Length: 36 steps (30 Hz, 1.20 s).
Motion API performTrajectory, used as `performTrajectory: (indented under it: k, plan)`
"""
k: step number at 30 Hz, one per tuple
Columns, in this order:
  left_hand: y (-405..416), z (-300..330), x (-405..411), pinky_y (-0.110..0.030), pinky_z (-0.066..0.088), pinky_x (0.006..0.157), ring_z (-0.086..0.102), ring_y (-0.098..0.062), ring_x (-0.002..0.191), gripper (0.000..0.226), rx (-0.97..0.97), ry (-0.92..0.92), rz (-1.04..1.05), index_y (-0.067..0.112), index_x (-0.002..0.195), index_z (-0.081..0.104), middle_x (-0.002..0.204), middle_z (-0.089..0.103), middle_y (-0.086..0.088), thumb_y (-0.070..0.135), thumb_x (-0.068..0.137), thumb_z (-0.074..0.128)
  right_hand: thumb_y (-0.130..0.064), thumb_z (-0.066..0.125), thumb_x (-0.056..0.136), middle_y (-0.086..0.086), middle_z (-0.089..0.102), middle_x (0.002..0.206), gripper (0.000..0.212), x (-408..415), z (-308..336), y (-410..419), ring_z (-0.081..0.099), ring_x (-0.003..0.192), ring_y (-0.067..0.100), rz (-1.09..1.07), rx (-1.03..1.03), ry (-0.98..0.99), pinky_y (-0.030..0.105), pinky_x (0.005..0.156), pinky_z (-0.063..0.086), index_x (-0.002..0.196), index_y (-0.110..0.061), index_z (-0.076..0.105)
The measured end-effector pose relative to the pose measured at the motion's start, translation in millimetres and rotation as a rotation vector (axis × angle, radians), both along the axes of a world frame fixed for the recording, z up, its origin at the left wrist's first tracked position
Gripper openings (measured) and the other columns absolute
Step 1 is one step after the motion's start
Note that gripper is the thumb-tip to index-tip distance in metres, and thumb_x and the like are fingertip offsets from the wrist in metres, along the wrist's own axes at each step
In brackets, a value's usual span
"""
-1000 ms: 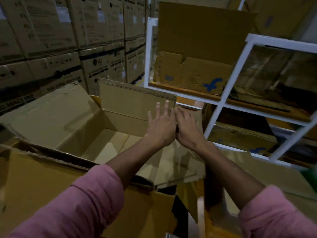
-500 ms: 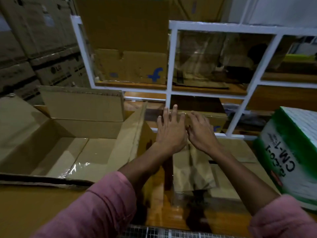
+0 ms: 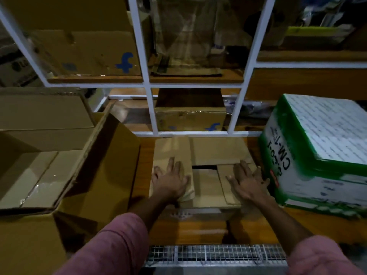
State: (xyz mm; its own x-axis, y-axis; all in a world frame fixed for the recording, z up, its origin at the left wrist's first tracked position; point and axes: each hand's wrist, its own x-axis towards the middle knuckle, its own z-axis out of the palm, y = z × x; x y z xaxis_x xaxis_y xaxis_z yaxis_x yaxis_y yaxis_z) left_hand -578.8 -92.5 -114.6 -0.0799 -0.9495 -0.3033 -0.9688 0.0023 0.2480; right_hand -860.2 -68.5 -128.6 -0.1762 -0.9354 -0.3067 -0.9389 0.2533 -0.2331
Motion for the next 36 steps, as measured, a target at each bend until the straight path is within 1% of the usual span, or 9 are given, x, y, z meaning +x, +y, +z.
performTrajectory:
  k: [3, 6, 10, 13, 16, 20, 27, 32, 36]
  plan:
    - [-3, -10, 0, -0.063, 0.003, 0.121, -0.005, -0.055, 0.150, 0.082, -0.031, 0.004, 0.030, 0.035, 0.163, -0.002, 0.169, -0.021, 0.010, 0.077, 0.095, 0.019, -0.074, 0.022, 0.098, -0.017, -0.016, 0.169, 0.074, -16, -4, 0, -0.009, 0.152, 0.048, -0.008, 0.016, -0.042, 0.073, 0.115, 0.005, 0.161, -0.041, 0.002]
    - [-5, -17, 5, -0.064, 0.004, 0.120, -0.007, -0.055, 0.150, 0.092, -0.017, 0.025, 0.096, 0.037, 0.162, -0.007, 0.169, -0.020, 0.010, 0.086, 0.088, 0.015, -0.073, 0.025, 0.098, -0.014, -0.013, 0.169, 0.076, -27, -7, -5, 0.013, 0.148, 0.051, 0.027, -0.035, -0.065, 0.068, 0.115, 0.023, 0.161, -0.039, 0.002]
    - [-11, -24, 8, -0.061, 0.027, 0.114, 0.024, -0.053, 0.143, 0.099, 0.003, 0.019, 0.156, 0.039, 0.161, -0.009, 0.169, -0.020, 0.012, 0.093, 0.081, 0.014, -0.082, 0.016, 0.090, -0.015, -0.015, 0.167, 0.080, -41, -20, -13, 0.030, 0.140, 0.050, 0.082, -0.108, -0.078, 0.063, 0.111, 0.033, 0.158, -0.041, 0.004]
    - [-16, -27, 11, -0.057, 0.036, 0.109, 0.029, -0.050, 0.141, 0.102, -0.014, 0.032, 0.141, 0.039, 0.160, -0.009, 0.168, -0.020, 0.013, 0.095, 0.078, 0.013, -0.081, 0.021, 0.089, -0.014, -0.022, 0.166, 0.077, -43, -19, -22, 0.035, 0.137, 0.050, 0.110, -0.166, -0.073, 0.064, 0.105, 0.038, 0.155, -0.044, 0.008]
    - [-19, -34, 15, -0.056, 0.035, 0.107, 0.030, -0.046, 0.143, 0.103, -0.045, 0.025, 0.105, 0.037, 0.160, -0.009, 0.169, -0.020, 0.012, 0.096, 0.078, 0.011, -0.084, 0.020, 0.089, -0.015, -0.019, 0.167, 0.079, -42, -18, -31, 0.026, 0.143, 0.051, 0.122, -0.128, -0.061, 0.066, 0.109, 0.035, 0.157, -0.047, 0.006]
    - [-10, -33, 15, -0.057, 0.038, 0.104, 0.027, -0.051, 0.140, 0.103, -0.059, 0.072, 0.134, 0.041, 0.159, -0.007, 0.168, -0.017, 0.018, 0.098, 0.076, 0.015, -0.094, 0.009, 0.080, -0.013, -0.005, 0.170, 0.090, -41, -27, -35, 0.015, 0.153, 0.039, 0.117, -0.131, -0.053, 0.065, 0.115, 0.026, 0.157, -0.045, 0.008]
    - [-3, -10, 4, -0.055, 0.037, 0.106, 0.030, -0.048, 0.139, 0.100, -0.067, 0.117, 0.177, 0.039, 0.162, 0.002, 0.170, -0.008, 0.018, 0.093, 0.080, 0.023, -0.093, 0.013, 0.081, -0.009, 0.001, 0.171, 0.094, -41, -7, -33, 0.012, 0.155, 0.034, 0.063, -0.156, -0.051, 0.067, 0.116, 0.021, 0.159, -0.041, 0.015]
    - [-39, 58, 0, -0.054, 0.034, 0.110, 0.029, -0.047, 0.143, 0.092, -0.193, 0.082, 0.159, 0.037, 0.162, 0.010, 0.170, -0.004, 0.015, 0.086, 0.087, 0.029, -0.078, 0.025, 0.092, 0.002, 0.012, 0.171, 0.082, -38, 59, -53, 0.020, 0.154, 0.031, 0.087, -0.313, -0.036, 0.063, 0.117, 0.024, 0.158, -0.029, 0.027]
    - [-77, 134, 6, -0.057, 0.028, 0.117, 0.032, -0.036, 0.148, 0.090, -0.362, 0.054, 0.085, 0.032, 0.163, 0.016, 0.171, 0.000, 0.012, 0.083, 0.089, 0.028, -0.069, 0.035, 0.095, 0.007, 0.023, 0.168, 0.074, -33, 127, -74, 0.025, 0.153, 0.029, 0.053, -0.460, -0.074, 0.056, 0.119, 0.027, 0.155, -0.025, 0.037]
